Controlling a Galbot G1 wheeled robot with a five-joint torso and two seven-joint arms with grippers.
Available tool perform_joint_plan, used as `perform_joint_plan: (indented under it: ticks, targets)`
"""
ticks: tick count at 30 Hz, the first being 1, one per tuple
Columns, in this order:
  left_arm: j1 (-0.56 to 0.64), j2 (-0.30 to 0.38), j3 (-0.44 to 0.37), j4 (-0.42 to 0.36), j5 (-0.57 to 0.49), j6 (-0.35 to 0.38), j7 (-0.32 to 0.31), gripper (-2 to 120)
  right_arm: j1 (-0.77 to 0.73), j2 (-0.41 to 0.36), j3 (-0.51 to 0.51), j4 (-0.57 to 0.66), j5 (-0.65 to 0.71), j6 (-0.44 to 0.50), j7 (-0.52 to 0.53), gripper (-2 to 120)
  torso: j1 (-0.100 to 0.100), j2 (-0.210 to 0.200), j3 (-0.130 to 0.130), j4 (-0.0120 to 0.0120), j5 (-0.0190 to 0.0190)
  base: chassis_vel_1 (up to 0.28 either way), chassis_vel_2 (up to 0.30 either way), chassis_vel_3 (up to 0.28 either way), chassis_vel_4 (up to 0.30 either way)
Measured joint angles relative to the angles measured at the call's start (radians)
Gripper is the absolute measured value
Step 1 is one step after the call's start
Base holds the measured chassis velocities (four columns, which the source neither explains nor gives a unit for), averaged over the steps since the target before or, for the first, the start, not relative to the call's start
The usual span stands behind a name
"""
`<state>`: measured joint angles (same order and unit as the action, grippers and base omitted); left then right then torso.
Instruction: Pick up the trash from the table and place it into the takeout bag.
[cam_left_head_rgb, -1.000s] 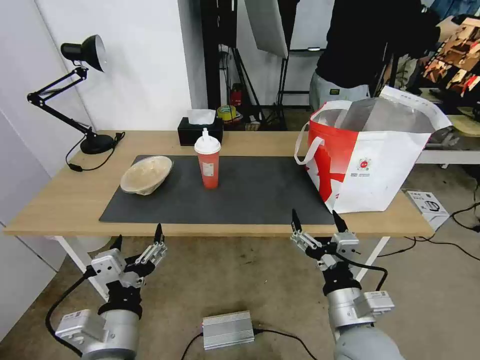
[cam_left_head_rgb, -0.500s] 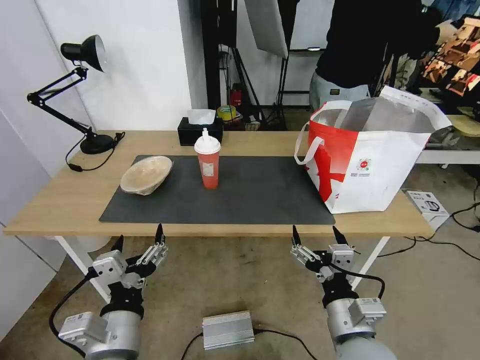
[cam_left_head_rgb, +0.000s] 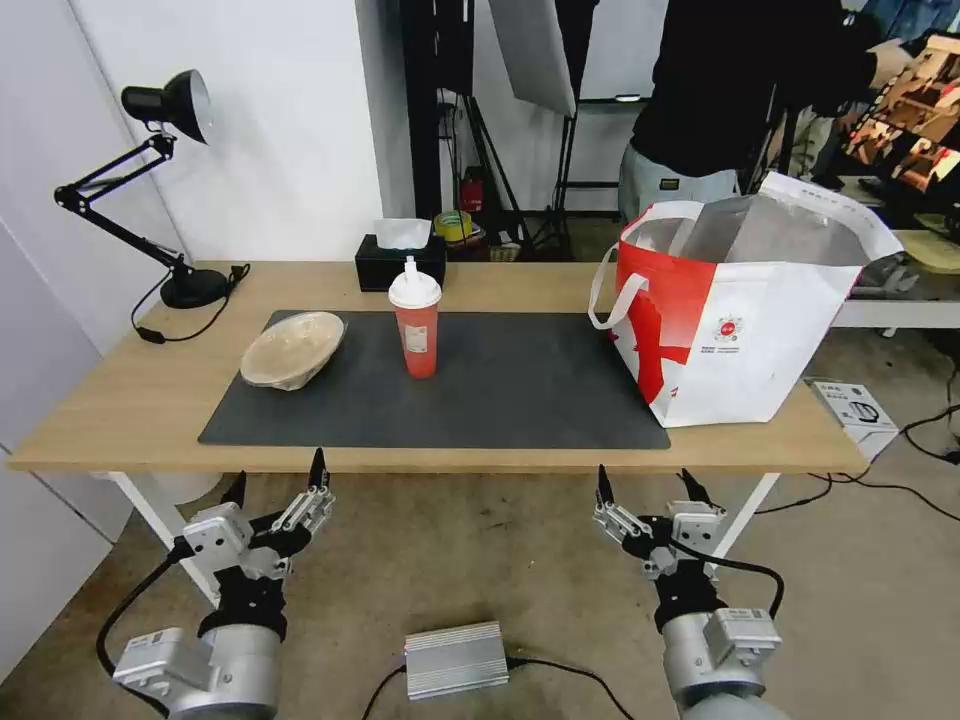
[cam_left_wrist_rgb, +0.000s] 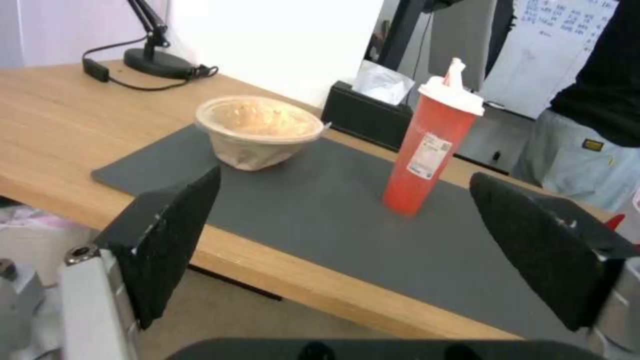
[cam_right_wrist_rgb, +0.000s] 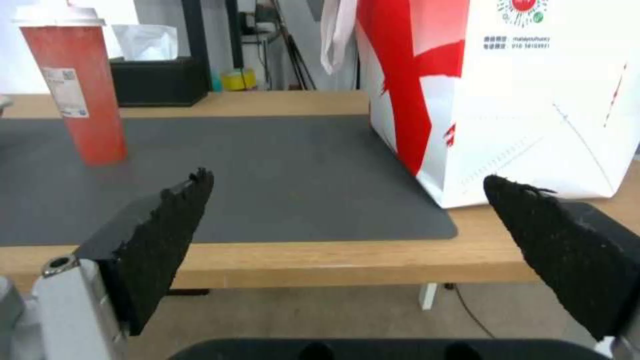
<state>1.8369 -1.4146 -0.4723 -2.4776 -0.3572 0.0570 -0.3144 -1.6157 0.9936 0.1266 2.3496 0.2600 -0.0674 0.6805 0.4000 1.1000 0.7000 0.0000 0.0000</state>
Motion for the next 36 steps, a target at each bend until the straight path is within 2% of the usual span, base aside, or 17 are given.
perform_joint_plan:
  ticks: [12,16,19,20,24,29,36]
  targets:
    - [0.007,-0.001,-0.005,-0.009,0.004,0.000,0.000,100,-0.026,0.004,0.017,0.052,0.026,-0.026,-0.023,100,0.000,0.000,0.000,0.0000,0.0000,0.000,0.000,0.000,0.000]
    - [0.002,-0.001,-0.010,-0.007,-0.008,-0.021,0.018,100,-0.017,-0.001,0.027,0.074,0.069,-0.004,-0.083,100,0.000,0.000,0.000,-0.0001,0.0001,0.000,0.000,0.000,0.000]
    - [-0.003,-0.001,-0.017,-0.003,-0.017,-0.030,0.024,100,0.037,-0.039,0.042,0.078,0.132,0.126,-0.285,100,0.000,0.000,0.000,-0.0001,-0.0001,0.000,0.000,0.000,0.000]
    - [-0.003,-0.001,-0.017,-0.003,-0.017,-0.030,0.024,100,0.037,-0.039,0.042,0.078,0.132,0.126,-0.285,100,0.000,0.000,0.000,-0.0001,-0.0001,0.000,0.000,0.000,0.000]
    - [-0.002,-0.001,-0.022,-0.002,-0.019,-0.024,0.024,100,0.136,-0.087,0.049,0.064,0.205,0.169,-0.422,100,0.000,0.000,0.000,0.0000,0.0000,0.000,0.000,0.000,0.000]
    - [-0.002,0.000,-0.024,0.003,-0.020,-0.023,0.023,100,0.254,-0.131,0.037,0.042,0.295,0.177,-0.507,100,0.000,0.000,0.000,0.0001,0.0001,0.000,0.000,0.000,0.000]
    - [-0.002,0.004,-0.023,0.011,-0.020,-0.017,0.022,100,0.377,-0.166,-0.019,0.008,0.350,0.141,-0.524,100,0.000,0.000,0.000,0.0001,0.0001,0.000,0.000,0.000,0.000]
